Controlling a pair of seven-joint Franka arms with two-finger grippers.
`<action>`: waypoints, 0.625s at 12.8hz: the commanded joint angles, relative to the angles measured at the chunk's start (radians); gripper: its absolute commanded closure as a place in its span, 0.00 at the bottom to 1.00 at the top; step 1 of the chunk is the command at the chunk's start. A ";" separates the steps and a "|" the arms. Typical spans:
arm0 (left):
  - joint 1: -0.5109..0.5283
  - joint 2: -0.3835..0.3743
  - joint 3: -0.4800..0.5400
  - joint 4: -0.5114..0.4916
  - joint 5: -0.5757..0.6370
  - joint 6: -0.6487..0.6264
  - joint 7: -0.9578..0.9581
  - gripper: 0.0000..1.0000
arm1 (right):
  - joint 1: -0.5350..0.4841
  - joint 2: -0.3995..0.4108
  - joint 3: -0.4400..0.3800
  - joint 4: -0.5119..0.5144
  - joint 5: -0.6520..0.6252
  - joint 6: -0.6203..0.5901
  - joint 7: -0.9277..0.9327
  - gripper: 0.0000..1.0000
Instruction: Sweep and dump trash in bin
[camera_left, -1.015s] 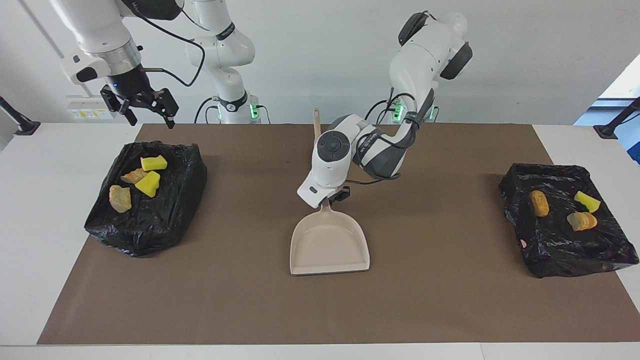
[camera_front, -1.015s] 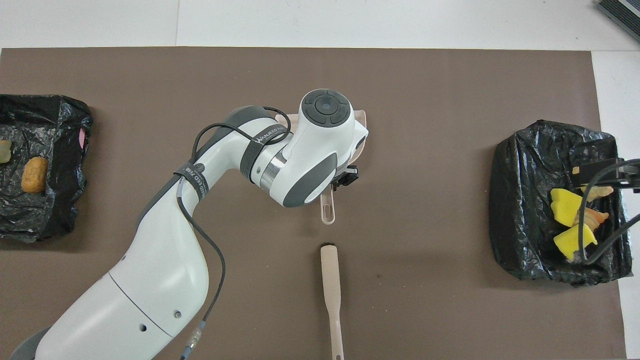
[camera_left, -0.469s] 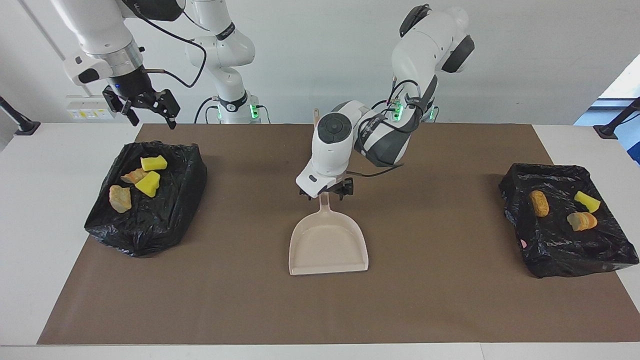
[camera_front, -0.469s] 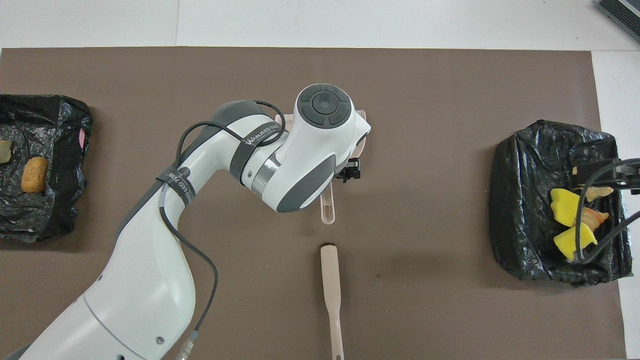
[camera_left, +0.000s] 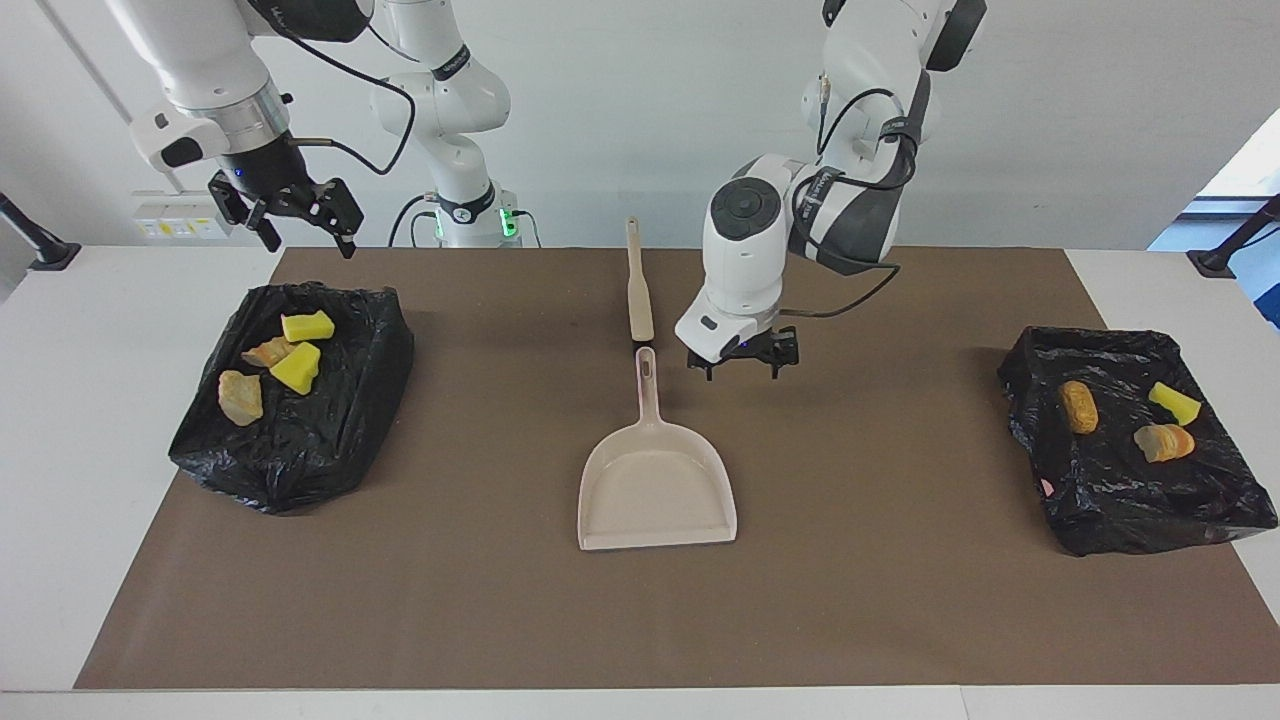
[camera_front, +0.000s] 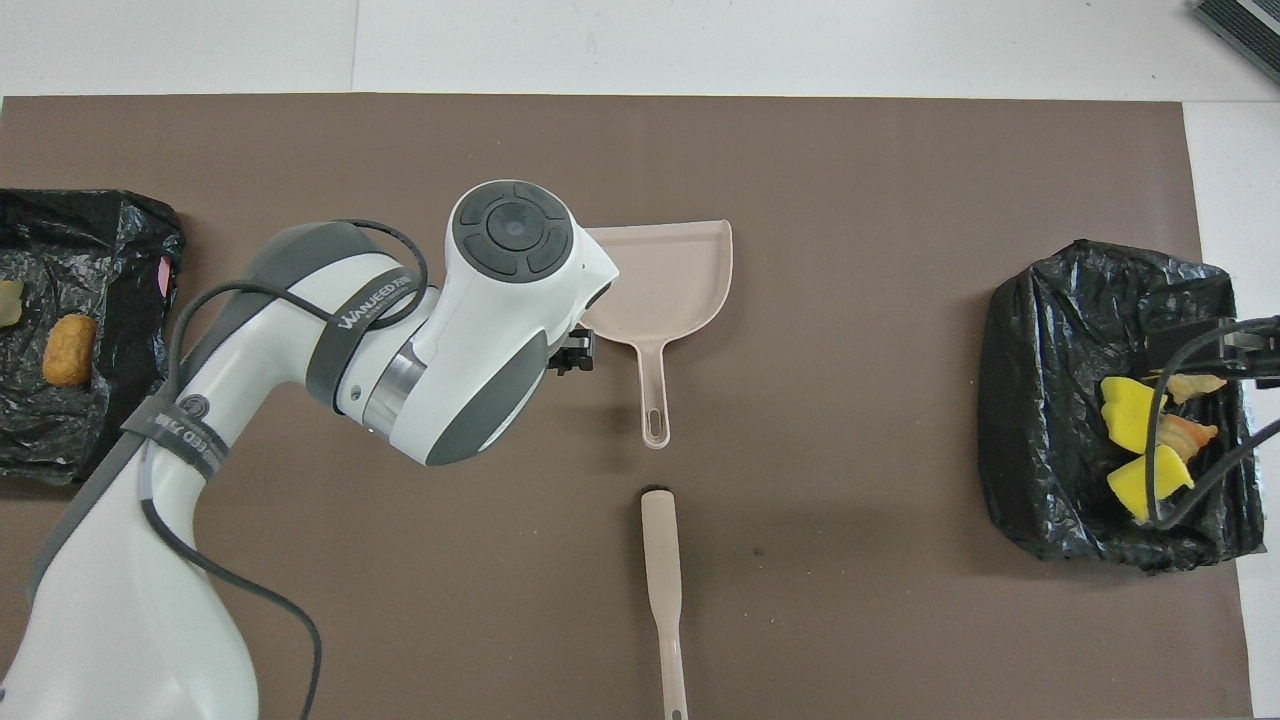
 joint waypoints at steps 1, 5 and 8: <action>0.032 -0.113 0.032 -0.130 -0.028 0.022 0.068 0.00 | 0.007 -0.011 0.005 -0.010 0.011 -0.007 -0.048 0.00; 0.097 -0.251 0.099 -0.196 -0.114 0.009 0.249 0.00 | 0.007 -0.004 0.005 -0.001 0.011 0.004 -0.045 0.00; 0.098 -0.331 0.207 -0.183 -0.143 -0.079 0.435 0.00 | 0.001 0.001 0.004 0.002 0.005 0.004 -0.033 0.00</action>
